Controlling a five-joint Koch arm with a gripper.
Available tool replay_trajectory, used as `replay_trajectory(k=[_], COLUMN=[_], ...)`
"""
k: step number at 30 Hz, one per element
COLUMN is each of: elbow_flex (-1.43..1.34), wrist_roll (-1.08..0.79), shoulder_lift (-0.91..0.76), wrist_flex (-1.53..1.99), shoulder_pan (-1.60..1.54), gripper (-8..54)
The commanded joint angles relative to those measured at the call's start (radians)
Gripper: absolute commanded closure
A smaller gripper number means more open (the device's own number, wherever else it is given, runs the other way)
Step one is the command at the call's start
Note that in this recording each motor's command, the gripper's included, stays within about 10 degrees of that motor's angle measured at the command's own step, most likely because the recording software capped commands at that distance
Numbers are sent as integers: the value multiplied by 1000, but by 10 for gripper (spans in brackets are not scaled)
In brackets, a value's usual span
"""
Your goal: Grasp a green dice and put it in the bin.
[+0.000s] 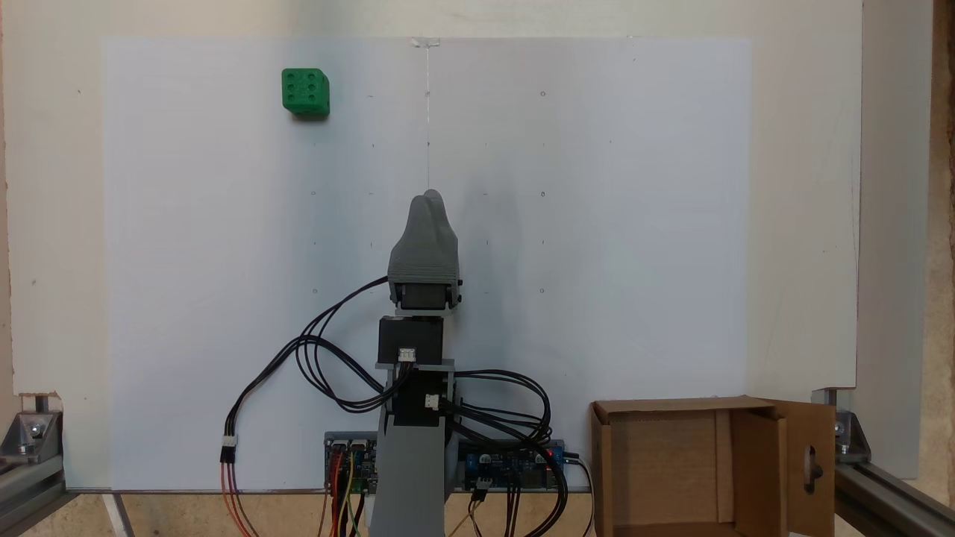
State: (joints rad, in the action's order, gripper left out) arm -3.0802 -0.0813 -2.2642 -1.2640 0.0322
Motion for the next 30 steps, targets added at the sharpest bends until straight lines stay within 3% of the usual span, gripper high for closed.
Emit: replay_trajectory(k=[1,22,30], elbow_flex=[-43,-21,267], wrist_roll=[-40,-38,-34], shoulder_lift=[-103,-103,-103], wrist_flex=[-6,6,413], shoulder_pan=[-2,0,6], gripper=[18,24,24])
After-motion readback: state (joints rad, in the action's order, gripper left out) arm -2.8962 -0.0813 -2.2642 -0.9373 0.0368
